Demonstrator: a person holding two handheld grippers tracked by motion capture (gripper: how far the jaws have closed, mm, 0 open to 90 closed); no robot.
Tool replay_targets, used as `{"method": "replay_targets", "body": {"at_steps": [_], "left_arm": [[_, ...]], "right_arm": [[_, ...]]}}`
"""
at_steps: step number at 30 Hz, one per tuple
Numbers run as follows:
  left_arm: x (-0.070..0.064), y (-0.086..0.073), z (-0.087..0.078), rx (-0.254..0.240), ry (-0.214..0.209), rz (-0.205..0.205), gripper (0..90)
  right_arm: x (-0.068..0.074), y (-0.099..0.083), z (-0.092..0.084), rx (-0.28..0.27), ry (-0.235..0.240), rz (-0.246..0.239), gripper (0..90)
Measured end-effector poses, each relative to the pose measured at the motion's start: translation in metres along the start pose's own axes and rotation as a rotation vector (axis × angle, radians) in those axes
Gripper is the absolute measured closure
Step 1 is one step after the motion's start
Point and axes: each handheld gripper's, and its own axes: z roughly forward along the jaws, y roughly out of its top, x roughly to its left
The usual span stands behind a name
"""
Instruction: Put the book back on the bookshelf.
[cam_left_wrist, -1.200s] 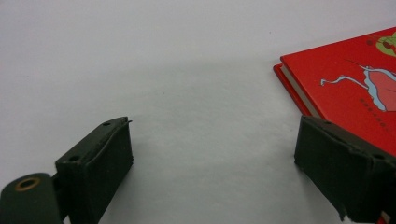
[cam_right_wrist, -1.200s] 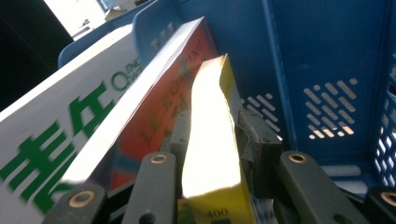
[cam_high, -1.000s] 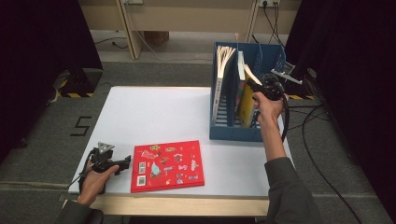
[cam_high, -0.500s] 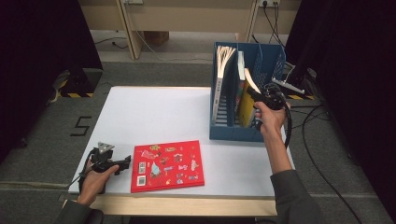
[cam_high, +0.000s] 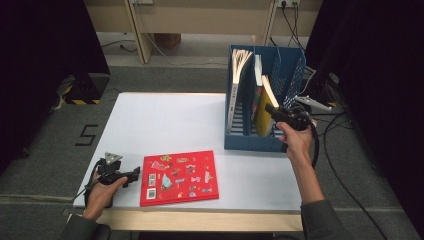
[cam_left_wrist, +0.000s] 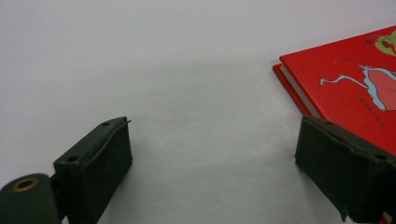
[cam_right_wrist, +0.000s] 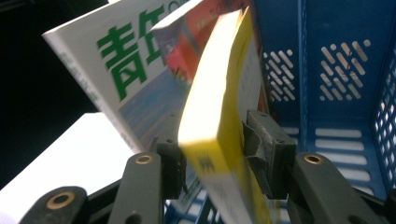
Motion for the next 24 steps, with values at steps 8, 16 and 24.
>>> {"method": "replay_targets", "body": {"at_steps": [8, 16, 24], "left_arm": [[0.000, 0.000, 0.000, 0.001, -0.001, -0.002, 9.5], [0.000, 0.000, 0.000, 0.001, -0.001, -0.001, 9.5], [0.000, 0.000, 0.000, -0.001, 0.001, -0.002, 9.5]], "right_arm": [[-0.006, -0.022, -0.012, 0.041, 0.018, -0.019, 64.5], [-0.010, -0.037, -0.001, 0.079, 0.002, -0.024, 67.0], [-0.008, -0.035, 0.015, 0.078, -0.022, -0.073, 69.2]]}}
